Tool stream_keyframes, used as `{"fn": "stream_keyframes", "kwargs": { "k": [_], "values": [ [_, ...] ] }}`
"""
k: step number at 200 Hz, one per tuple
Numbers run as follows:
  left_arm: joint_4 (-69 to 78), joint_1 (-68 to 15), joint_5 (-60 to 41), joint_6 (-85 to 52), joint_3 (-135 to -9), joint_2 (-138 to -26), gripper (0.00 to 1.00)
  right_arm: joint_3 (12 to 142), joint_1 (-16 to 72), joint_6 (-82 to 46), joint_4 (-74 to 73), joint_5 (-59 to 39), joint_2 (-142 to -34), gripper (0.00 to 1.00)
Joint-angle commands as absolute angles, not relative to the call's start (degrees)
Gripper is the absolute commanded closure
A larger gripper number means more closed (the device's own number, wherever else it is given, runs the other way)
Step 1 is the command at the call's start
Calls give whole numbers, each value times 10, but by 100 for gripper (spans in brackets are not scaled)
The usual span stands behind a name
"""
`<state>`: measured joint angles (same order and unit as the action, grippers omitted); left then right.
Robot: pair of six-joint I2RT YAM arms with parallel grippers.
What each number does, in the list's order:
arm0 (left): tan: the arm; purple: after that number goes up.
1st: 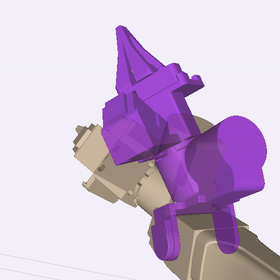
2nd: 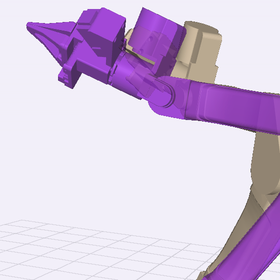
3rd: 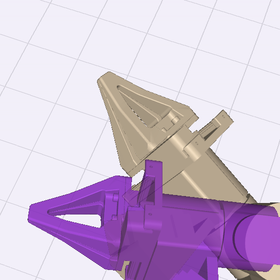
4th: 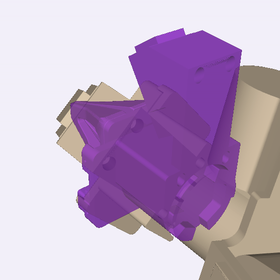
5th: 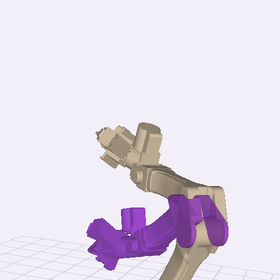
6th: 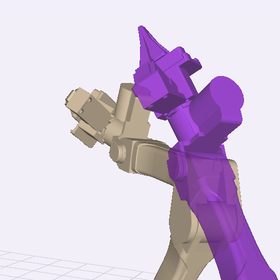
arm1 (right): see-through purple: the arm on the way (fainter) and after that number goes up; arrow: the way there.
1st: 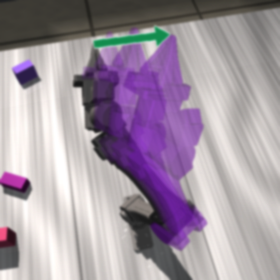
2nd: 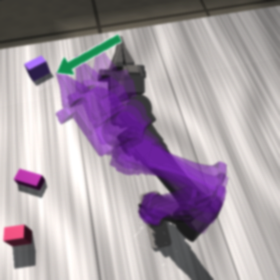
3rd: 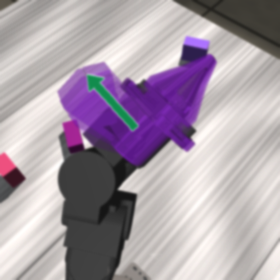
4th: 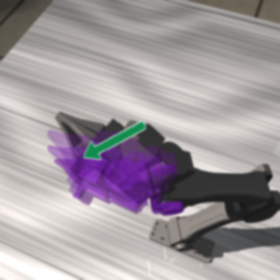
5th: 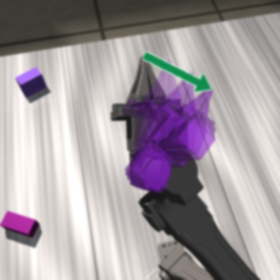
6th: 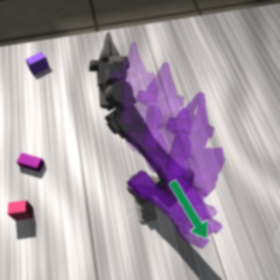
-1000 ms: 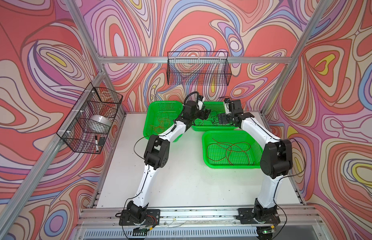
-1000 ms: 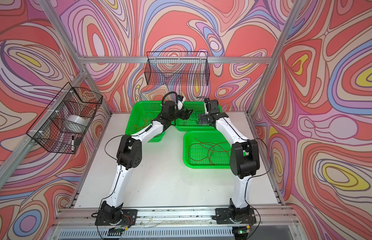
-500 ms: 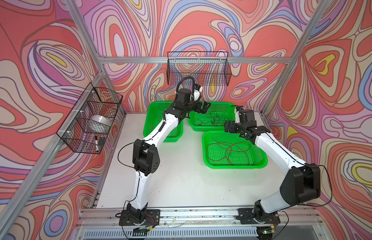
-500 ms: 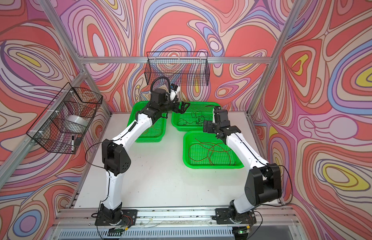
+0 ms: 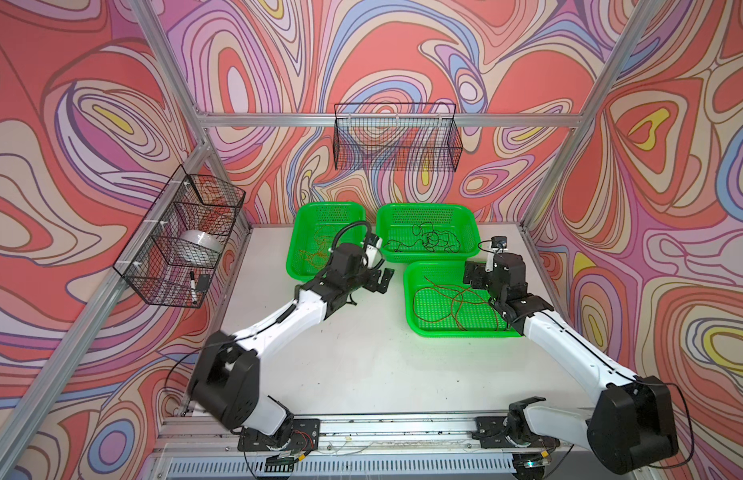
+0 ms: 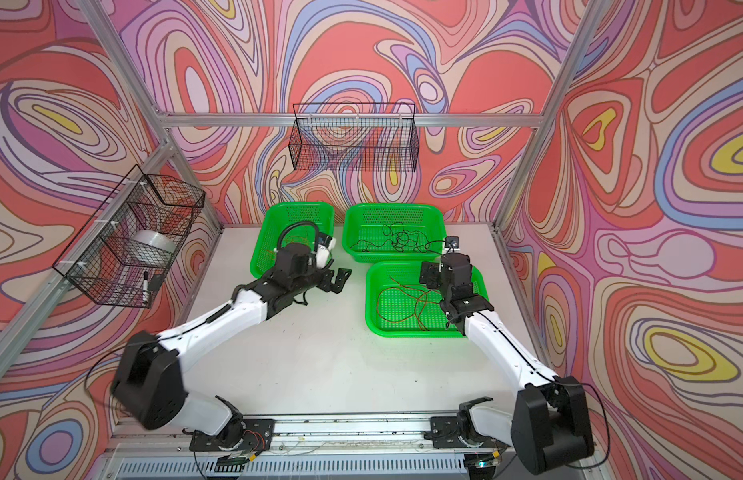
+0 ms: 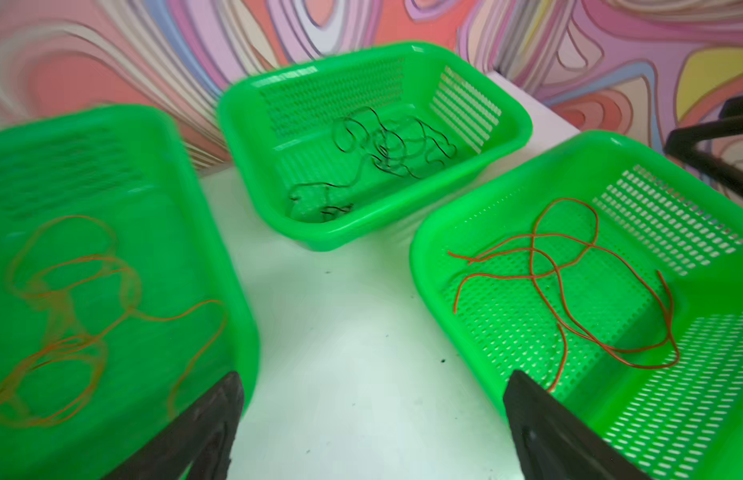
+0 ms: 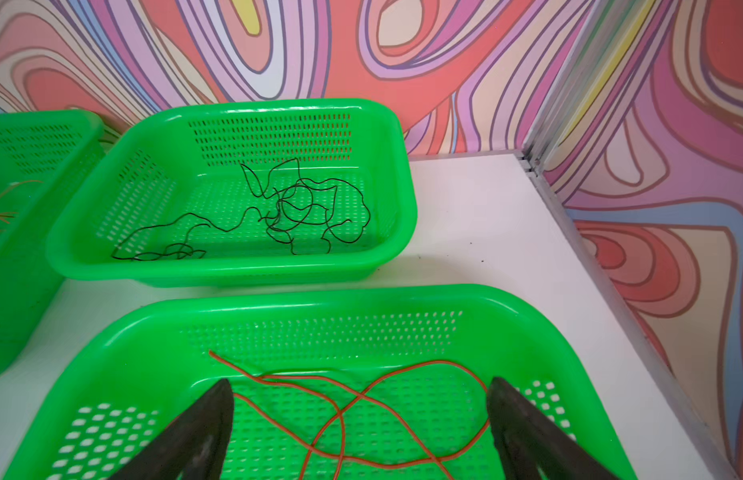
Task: Untangle the cables
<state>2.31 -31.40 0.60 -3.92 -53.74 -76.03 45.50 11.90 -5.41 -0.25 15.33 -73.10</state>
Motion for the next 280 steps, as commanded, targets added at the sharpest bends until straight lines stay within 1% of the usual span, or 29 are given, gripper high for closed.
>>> {"fn": "stream_keyframes", "kwargs": {
  "k": [1,21,34,43,60,66,78,85,92,99,110,118,133,147,171,195,209,227,242,280],
  "values": [
    [95,-308,188,-6,-414,-639,0,401,110,0,-128,203,-783,2],
    [100,-298,280,9,-316,-550,0,330,97,11,-267,166,-811,2],
    [111,-269,273,13,-251,-503,0,301,92,14,-342,170,-839,2],
    [154,-250,278,21,-200,-483,0,287,87,14,-384,162,-860,2],
    [246,-202,282,9,-122,-481,0,266,83,15,-455,162,-889,2],
    [276,-182,274,-1,-101,-488,0,264,79,17,-462,137,-890,2],
    [351,-154,242,0,-67,-515,0,257,78,36,-490,123,-901,2],
    [395,-146,236,9,-61,-536,0,246,75,43,-531,113,-913,2],
    [429,-140,217,16,-61,-560,0,232,72,44,-600,123,-944,2],
    [468,-128,186,20,-62,-593,0,220,64,24,-618,141,-949,2],
    [530,-115,162,20,-72,-659,0,200,39,6,-660,94,-965,2],
    [578,-111,144,25,-81,-706,0,199,37,15,-699,82,-989,2],
    [611,-106,122,68,-109,-772,0,231,35,28,-613,32,-977,2],
    [641,-81,100,54,-114,-816,0,239,30,16,-602,52,-980,2],
    [783,-56,77,36,-97,-917,0,248,29,12,-588,51,-981,2],
    [625,-52,53,37,-144,-871,0,244,29,14,-596,54,-981,2],
    [631,-51,54,41,-158,-890,0,247,28,12,-589,51,-981,1],
    [573,-49,52,36,-178,-878,0,247,28,12,-590,51,-982,2],
    [585,-46,47,37,-178,-887,0,247,28,12,-590,51,-982,2],
    [553,-42,49,30,-193,-884,0,262,22,8,-564,35,-985,1]
  ]
}}
